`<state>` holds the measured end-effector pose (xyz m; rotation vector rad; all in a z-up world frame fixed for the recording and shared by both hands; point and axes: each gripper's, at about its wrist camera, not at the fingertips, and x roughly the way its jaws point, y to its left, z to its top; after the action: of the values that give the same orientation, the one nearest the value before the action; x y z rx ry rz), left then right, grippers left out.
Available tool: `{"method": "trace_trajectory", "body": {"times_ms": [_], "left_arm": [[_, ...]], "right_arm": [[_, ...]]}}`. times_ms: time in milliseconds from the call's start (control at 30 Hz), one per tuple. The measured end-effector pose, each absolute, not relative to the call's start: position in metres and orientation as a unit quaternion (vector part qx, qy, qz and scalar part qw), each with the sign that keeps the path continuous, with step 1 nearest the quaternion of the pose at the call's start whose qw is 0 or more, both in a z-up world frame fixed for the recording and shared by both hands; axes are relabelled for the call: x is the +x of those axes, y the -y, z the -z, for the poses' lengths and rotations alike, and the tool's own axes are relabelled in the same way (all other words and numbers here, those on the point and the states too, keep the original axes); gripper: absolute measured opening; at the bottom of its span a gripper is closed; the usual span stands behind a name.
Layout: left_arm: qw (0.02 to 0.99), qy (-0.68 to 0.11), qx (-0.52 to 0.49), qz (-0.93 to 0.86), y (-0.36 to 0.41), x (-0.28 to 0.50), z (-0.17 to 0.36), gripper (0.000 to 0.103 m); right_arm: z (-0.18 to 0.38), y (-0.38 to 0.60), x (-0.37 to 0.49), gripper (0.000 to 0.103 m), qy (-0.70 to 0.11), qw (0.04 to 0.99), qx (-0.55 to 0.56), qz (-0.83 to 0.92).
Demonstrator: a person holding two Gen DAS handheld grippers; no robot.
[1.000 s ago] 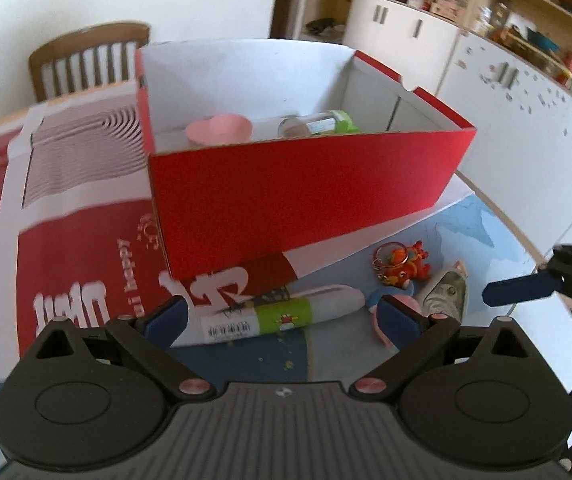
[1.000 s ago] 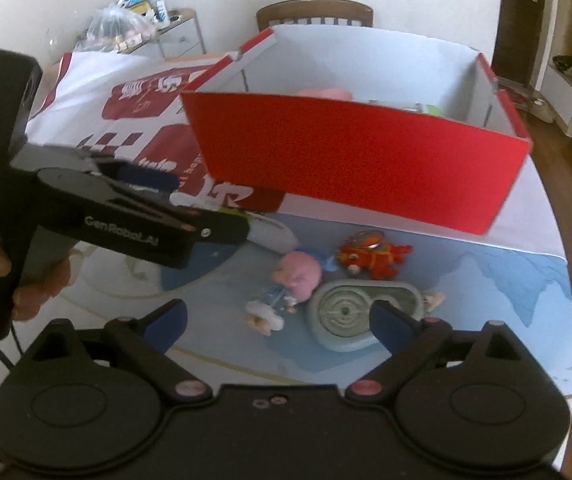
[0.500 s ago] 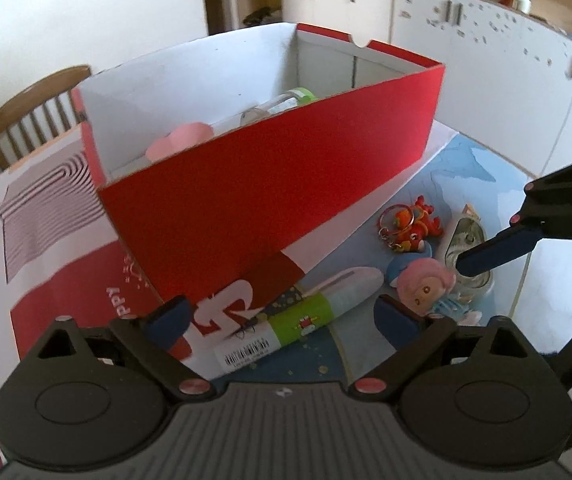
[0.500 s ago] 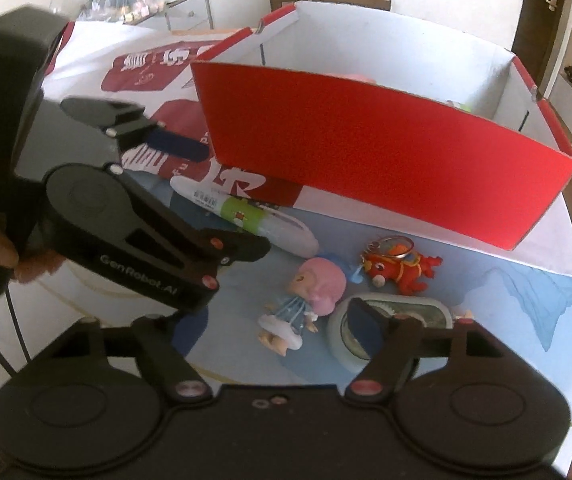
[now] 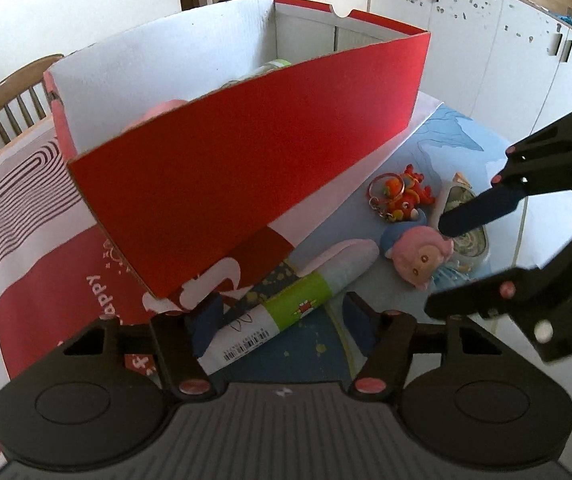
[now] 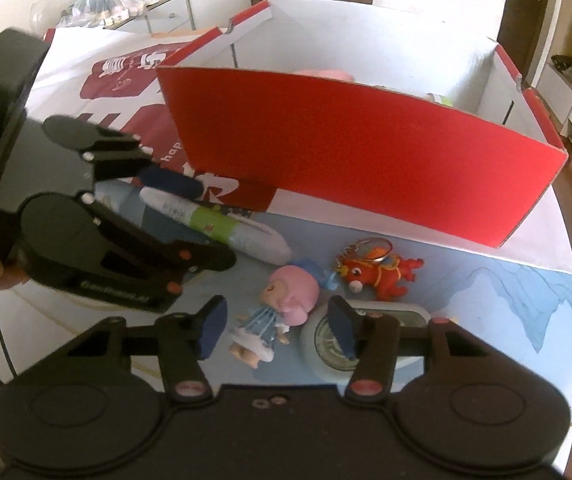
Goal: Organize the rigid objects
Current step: 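Move the left gripper to the white glue stick while the right approaches the pink-haired doll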
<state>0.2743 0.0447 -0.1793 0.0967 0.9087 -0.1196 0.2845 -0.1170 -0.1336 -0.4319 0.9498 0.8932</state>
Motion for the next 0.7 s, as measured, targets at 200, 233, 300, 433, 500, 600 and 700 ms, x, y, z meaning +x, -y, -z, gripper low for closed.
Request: {"method": "trace_trajectory", "body": {"times_ms": [200,233,300,433,500,600,700], "left_arm": [[0.891,-0.447,0.043,0.065,-0.036,0.261,0.177,0.057],[0.890,-0.449,0.043,0.066,-0.033,0.259,0.177,0.056],[0.889,-0.451,0.042,0.071,-0.028,0.255,0.176,0.053],[0.884,-0.456,0.026,0.094,-0.018,0.251,0.173,0.039],[0.882,-0.459,0.021,0.105,-0.012,0.250,0.172,0.035],[0.884,-0.457,0.033,0.095,-0.004,0.251,0.173,0.034],[0.886,-0.454,0.035,0.085,-0.002,0.255,0.174,0.033]], "right_arm": [[0.131,0.119,0.289,0.049,-0.442,0.774,-0.189,-0.412],[0.131,0.118,0.290,0.049,-0.442,0.774,-0.189,-0.413],[0.132,0.117,0.289,0.049,-0.440,0.773,-0.191,-0.415],[0.133,0.113,0.287,0.048,-0.439,0.771,-0.194,-0.420],[0.134,0.111,0.288,0.046,-0.439,0.769,-0.195,-0.422],[0.135,0.107,0.288,0.040,-0.440,0.766,-0.199,-0.424],[0.142,0.106,0.291,0.032,-0.454,0.762,-0.196,-0.418]]}}
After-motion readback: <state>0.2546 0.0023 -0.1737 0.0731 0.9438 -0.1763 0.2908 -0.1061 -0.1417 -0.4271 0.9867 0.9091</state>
